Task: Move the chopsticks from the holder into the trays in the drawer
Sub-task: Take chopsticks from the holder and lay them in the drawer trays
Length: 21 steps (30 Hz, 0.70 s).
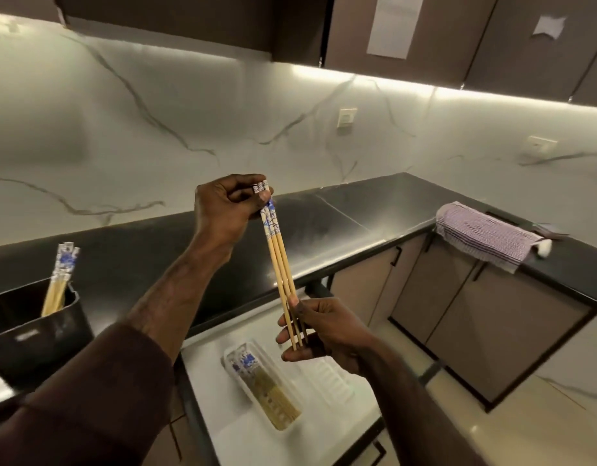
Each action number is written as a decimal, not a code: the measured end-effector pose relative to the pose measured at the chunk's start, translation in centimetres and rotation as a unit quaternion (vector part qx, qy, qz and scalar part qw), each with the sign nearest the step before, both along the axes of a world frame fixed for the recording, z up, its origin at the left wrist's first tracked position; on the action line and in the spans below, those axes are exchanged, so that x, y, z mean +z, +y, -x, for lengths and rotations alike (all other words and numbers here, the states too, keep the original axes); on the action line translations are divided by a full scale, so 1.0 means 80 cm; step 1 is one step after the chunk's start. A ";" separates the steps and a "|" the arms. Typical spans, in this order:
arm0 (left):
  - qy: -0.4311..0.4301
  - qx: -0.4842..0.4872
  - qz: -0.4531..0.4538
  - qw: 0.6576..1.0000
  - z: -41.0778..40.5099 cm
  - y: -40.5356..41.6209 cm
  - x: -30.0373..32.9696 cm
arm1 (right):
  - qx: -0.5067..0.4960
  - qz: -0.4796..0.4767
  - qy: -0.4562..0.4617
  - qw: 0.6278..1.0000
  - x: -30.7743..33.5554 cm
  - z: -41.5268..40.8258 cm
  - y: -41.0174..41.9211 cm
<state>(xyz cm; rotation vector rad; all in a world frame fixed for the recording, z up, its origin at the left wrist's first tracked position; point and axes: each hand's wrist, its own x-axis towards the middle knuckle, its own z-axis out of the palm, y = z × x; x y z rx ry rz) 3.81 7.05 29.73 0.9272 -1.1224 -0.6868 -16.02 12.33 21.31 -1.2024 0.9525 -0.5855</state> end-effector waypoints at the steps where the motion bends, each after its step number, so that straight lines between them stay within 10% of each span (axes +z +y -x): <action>1: 0.006 -0.001 -0.007 1.000 0.015 -0.007 -0.005 | -0.003 0.000 0.010 1.000 -0.003 0.016 -0.004; 21: 0.066 -0.015 -0.209 0.976 0.139 -0.192 -0.217 | -0.050 -0.119 0.104 0.986 -0.143 0.154 -0.158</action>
